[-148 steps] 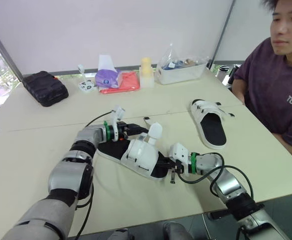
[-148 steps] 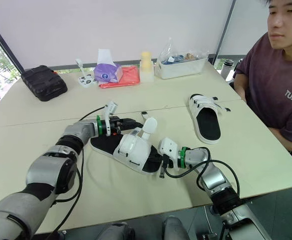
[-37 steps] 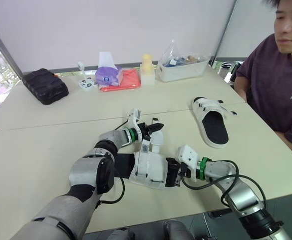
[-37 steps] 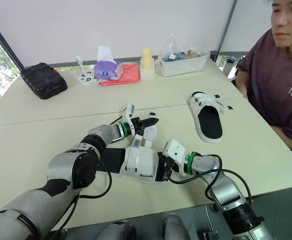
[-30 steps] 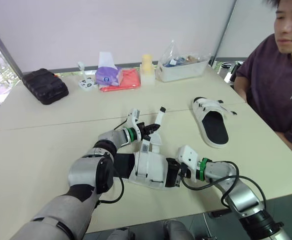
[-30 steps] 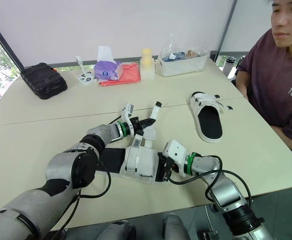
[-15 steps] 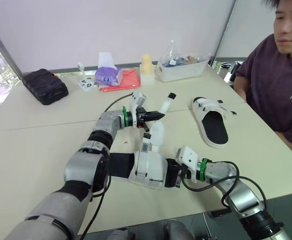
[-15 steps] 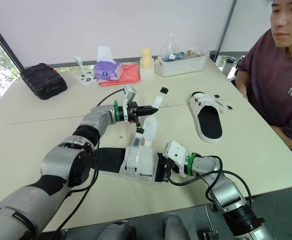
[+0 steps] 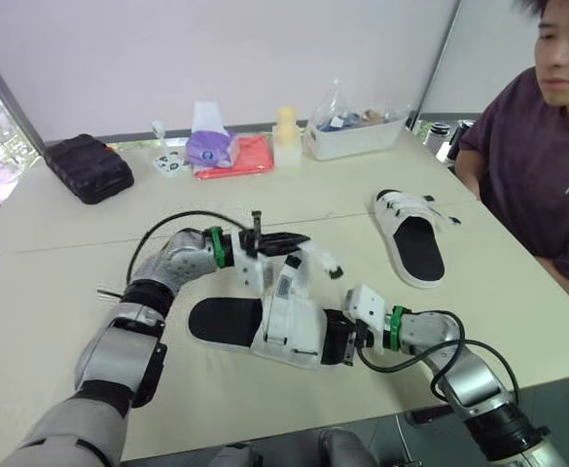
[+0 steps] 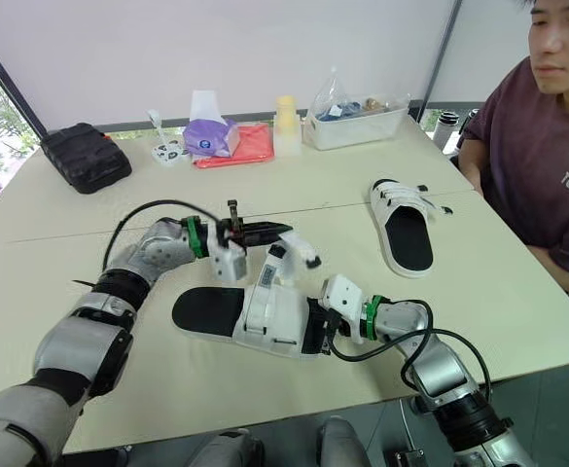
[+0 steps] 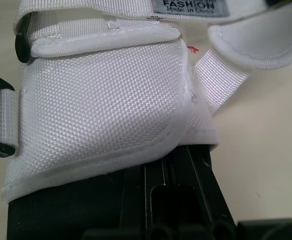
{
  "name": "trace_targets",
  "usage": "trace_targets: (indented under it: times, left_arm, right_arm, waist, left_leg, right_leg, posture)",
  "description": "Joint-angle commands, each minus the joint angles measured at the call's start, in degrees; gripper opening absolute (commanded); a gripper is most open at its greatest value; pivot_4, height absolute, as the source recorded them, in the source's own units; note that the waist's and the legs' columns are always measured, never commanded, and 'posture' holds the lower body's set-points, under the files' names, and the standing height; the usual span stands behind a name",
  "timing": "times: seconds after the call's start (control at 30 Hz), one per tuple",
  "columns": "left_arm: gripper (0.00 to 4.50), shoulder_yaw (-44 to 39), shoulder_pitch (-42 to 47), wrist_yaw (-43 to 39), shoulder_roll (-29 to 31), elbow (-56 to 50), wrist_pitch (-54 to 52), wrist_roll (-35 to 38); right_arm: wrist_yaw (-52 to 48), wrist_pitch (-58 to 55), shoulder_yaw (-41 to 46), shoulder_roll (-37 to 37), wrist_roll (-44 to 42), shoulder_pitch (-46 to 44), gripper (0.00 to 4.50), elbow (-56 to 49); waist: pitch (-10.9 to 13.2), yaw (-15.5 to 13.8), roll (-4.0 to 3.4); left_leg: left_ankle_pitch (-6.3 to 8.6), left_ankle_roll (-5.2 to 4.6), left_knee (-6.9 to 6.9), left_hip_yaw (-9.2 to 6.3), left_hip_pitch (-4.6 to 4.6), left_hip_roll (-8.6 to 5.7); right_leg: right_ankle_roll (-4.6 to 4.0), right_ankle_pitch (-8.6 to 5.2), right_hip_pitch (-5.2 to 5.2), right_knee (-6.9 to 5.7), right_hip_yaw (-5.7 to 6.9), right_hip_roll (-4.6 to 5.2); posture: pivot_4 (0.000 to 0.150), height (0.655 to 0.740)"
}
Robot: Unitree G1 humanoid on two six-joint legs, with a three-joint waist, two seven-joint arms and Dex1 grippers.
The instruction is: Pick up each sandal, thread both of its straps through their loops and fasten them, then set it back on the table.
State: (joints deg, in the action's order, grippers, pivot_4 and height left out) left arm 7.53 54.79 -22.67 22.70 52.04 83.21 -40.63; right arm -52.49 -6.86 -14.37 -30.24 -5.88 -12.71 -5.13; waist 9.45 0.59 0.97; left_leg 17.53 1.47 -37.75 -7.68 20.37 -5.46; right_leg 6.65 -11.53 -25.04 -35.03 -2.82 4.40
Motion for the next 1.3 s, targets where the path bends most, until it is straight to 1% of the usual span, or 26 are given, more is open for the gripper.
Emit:
trace_targets:
  times: [0.03, 0.1, 0.17, 0.27, 0.33, 0.37, 0.43, 0.47, 0.5, 0.53, 0.57, 0.63, 0.67, 0.7, 0.73, 0.8, 0.9, 0.97, 1.07, 1.17, 1.3]
  left_arm:
    - [0.03, 1.1, -0.1, 21.6, 3.5, -10.6, 2.6, -20.5]
    - [0.03, 7.0, 0.1, 36.8, 6.2, -14.7, -1.9, -31.5]
    - [0.03, 14.0, 1.2, 51.6, 8.5, -17.1, -7.6, -39.4]
    - [0.03, 23.4, 2.8, 67.3, 11.1, -19.4, -13.2, -46.6]
    - [0.03, 28.2, 4.0, 72.1, 11.8, -17.8, -14.3, -48.2]
    - [0.03, 28.1, 5.4, 70.0, 10.3, -12.3, -13.9, -44.9]
    - [0.03, 20.5, 10.1, 56.5, 3.9, 5.8, -14.9, -27.8]
    - [0.03, 15.6, 12.1, 48.6, 0.8, 12.9, -16.7, -18.9]
    - [0.03, 11.6, 13.4, 40.0, -1.5, 17.9, -18.1, -11.4]
    - [0.03, 8.9, 14.2, 34.0, -3.0, 20.5, -18.8, -6.0]
    - [0.03, 6.5, 14.7, 27.3, -4.3, 22.2, -19.6, -1.2]
    - [0.03, 1.4, 15.0, 10.6, -7.6, 24.0, -23.3, 9.2]
    - [0.03, -0.4, 15.0, 4.4, -8.7, 24.0, -25.2, 13.2]
    - [0.03, -3.7, 15.0, -5.8, -10.8, 23.8, -30.4, 19.2]
    - [0.03, -6.3, 15.0, -13.9, -12.6, 23.2, -35.1, 24.1]
    - [0.03, -9.0, 14.5, -25.5, -14.4, 21.2, -41.2, 30.5]
    - [0.03, -10.5, 12.4, -41.1, -15.8, 16.7, -51.8, 37.6]
    - [0.03, -10.5, 11.1, -46.2, -15.9, 13.4, -57.2, 40.5]
    - [0.03, -9.1, 8.9, -51.1, -15.5, 7.8, -62.5, 43.1]
    - [0.03, -7.2, 7.7, -50.7, -14.8, 4.5, -62.8, 42.5]
    - [0.03, -5.1, 9.1, -48.2, -12.8, 6.3, -60.2, 40.1]
  right_arm:
    - [-1.2, -0.3, -1.7, 0.1, 0.6, 0.5, 0.0, 2.8]
    - [-1.4, -0.2, -1.6, 0.1, 0.6, 0.3, 0.0, 3.2]
    - [-1.5, 0.0, -1.5, 0.2, 0.6, 0.1, 0.0, 3.6]
    - [-1.6, 0.2, -1.5, 0.3, 0.7, 0.0, 0.0, 4.1]
    - [-1.7, 0.2, -1.4, 0.4, 0.7, -0.1, 0.0, 4.4]
    - [-1.8, 0.4, -1.4, 0.4, 0.7, -0.1, 0.0, 4.6]
    - [-1.9, 0.6, -1.5, 0.4, 0.8, -0.2, 0.0, 4.9]
    - [-1.9, 0.6, -1.4, 0.5, 0.8, -0.3, 0.0, 5.0]
    - [-1.9, 0.6, -1.4, 0.6, 0.8, -0.4, 0.0, 5.2]
    - [-1.9, 0.6, -1.4, 0.7, 0.8, -0.5, 0.0, 5.3]
    - [-1.9, 0.7, -1.4, 0.8, 0.9, -0.6, 0.0, 5.5]
    - [-1.9, 0.9, -1.6, 0.9, 1.0, -0.9, 0.0, 5.9]
    - [-1.8, 1.0, -1.7, 1.0, 1.0, -1.0, 0.0, 6.1]
    - [-1.8, 1.0, -1.7, 1.0, 1.0, -1.1, 0.0, 6.2]
    - [-1.8, 1.1, -1.7, 1.0, 1.0, -1.2, 0.0, 6.3]
    - [-1.7, 1.1, -1.8, 1.2, 1.1, -1.4, 0.0, 6.5]
    - [-1.6, 1.3, -1.8, 1.3, 1.2, -1.4, 0.0, 6.8]
    - [-1.5, 1.3, -1.9, 1.4, 1.2, -1.4, 0.0, 6.8]
    - [-1.4, 1.4, -2.0, 1.7, 1.3, -1.2, 0.0, 6.8]
    - [-1.4, 1.4, -2.1, 1.9, 1.3, -1.1, 0.0, 6.9]
    - [-1.1, 1.8, -1.9, 2.1, 1.4, -1.5, 0.0, 7.1]
  waist:
    - [0.0, 0.0, 0.0]
    - [0.0, 0.0, 0.0]
    - [0.0, -0.1, -0.01]
    - [0.0, -0.1, 0.0]
    - [0.0, -0.1, 0.0]
    - [0.0, -0.1, 0.0]
    - [0.0, -0.2, 0.02]
    - [0.0, -0.2, 0.02]
    - [0.0, -0.1, 0.03]
    - [0.0, 0.0, 0.01]
    - [0.0, 0.1, -0.02]
    - [0.0, 0.3, 0.01]
    - [0.0, 0.3, 0.01]
    - [0.0, 0.3, 0.01]
    - [0.0, 0.2, 0.01]
    - [0.0, 0.2, 0.01]
    - [0.0, 0.5, 0.0]
    - [0.0, 0.5, 0.0]
    - [0.0, 0.6, -0.01]
    - [0.0, 0.5, -0.01]
    - [0.0, 0.5, -0.01]
  left_leg:
    - [0.0, -0.01, -0.01, 0.0, 0.0, 0.0]
    - [0.02, -0.04, -0.01, 0.0, -0.07, -0.01]
    - [0.03, -0.06, -0.01, -0.01, -0.09, -0.01]
    - [0.05, -0.1, -0.04, -0.04, -0.11, -0.04]
    - [0.06, -0.12, -0.06, -0.05, -0.11, -0.04]
    - [0.06, -0.12, -0.07, -0.06, -0.11, -0.04]
    - [0.06, -0.12, -0.1, -0.05, -0.13, -0.05]
    - [0.06, -0.13, -0.2, 0.0, -0.11, -0.07]
    - [0.06, -0.14, -0.25, 0.0, -0.1, -0.08]
    - [0.06, -0.15, -0.31, -0.01, -0.09, -0.08]
    - [0.07, -0.16, -0.31, 0.01, -0.08, -0.12]
    - [0.08, -0.19, -0.3, 0.01, 0.0, -0.12]
    - [0.09, -0.19, -0.3, 0.01, 0.06, -0.12]
    - [0.09, -0.19, -0.3, 0.03, 0.08, -0.12]
    - [0.09, -0.19, -0.3, 0.02, 0.09, -0.12]
    - [0.11, -0.23, -0.33, 0.02, 0.06, -0.14]
    - [0.11, -0.24, -0.33, 0.0, 0.02, -0.12]
    - [0.12, -0.25, -0.33, -0.03, 0.0, -0.11]
    - [0.12, -0.25, -0.33, -0.18, -0.03, -0.1]
    - [0.12, -0.24, -0.33, -0.21, -0.04, -0.08]
    - [0.12, -0.24, -0.32, -0.21, -0.07, -0.08]
  right_leg:
    - [0.0, 0.0, 0.01, 0.0, 0.0, 0.0]
    - [0.01, 0.0, 0.08, 0.0, 0.0, 0.0]
    - [0.01, -0.01, 0.1, -0.03, 0.0, 0.0]
    - [0.03, -0.01, 0.16, -0.05, 0.04, 0.02]
    - [0.03, -0.02, 0.17, -0.06, 0.06, 0.02]
    - [0.04, -0.02, 0.18, -0.06, 0.07, 0.02]
    - [0.04, -0.02, 0.24, -0.07, 0.13, 0.02]
    - [0.04, -0.02, 0.29, -0.08, 0.24, 0.02]
    - [0.04, -0.02, 0.33, -0.07, 0.3, 0.04]
    - [0.04, -0.01, 0.34, -0.08, 0.34, 0.05]
    - [0.05, -0.02, 0.34, -0.08, 0.34, 0.09]
    - [0.06, -0.03, 0.25, -0.08, 0.34, 0.1]
    - [0.06, -0.03, 0.19, -0.08, 0.33, 0.1]
    - [0.06, -0.03, 0.18, -0.08, 0.32, 0.1]
    - [0.06, -0.03, 0.18, -0.07, 0.32, 0.1]
    - [0.06, -0.03, 0.24, -0.07, 0.32, 0.12]
    - [0.06, -0.03, 0.26, -0.09, 0.31, 0.08]
    - [0.06, -0.03, 0.26, -0.08, 0.31, 0.07]
    - [0.06, -0.03, 0.27, -0.1, 0.27, 0.07]
    - [0.06, -0.03, 0.27, -0.09, 0.26, 0.05]
    - [0.05, -0.03, 0.27, -0.09, 0.24, 0.05]
  posture:
    - [0.15, 0.74]
    - [0.15, 0.74]
    - [0.15, 0.74]
    - [0.15, 0.74]
    - [0.15, 0.74]
    - [0.15, 0.74]
    - [0.15, 0.74]
    - [0.15, 0.74]
    - [0.15, 0.74]
    - [0.15, 0.74]
    - [0.15, 0.74]
    - [0.15, 0.74]
    - [0.15, 0.74]
    - [0.15, 0.74]
    - [0.15, 0.74]
    - [0.15, 0.74]
    - [0.15, 0.74]
    - [0.15, 0.74]
    - [0.15, 0.74]
    - [0.15, 0.74]
    - [0.15, 0.74]
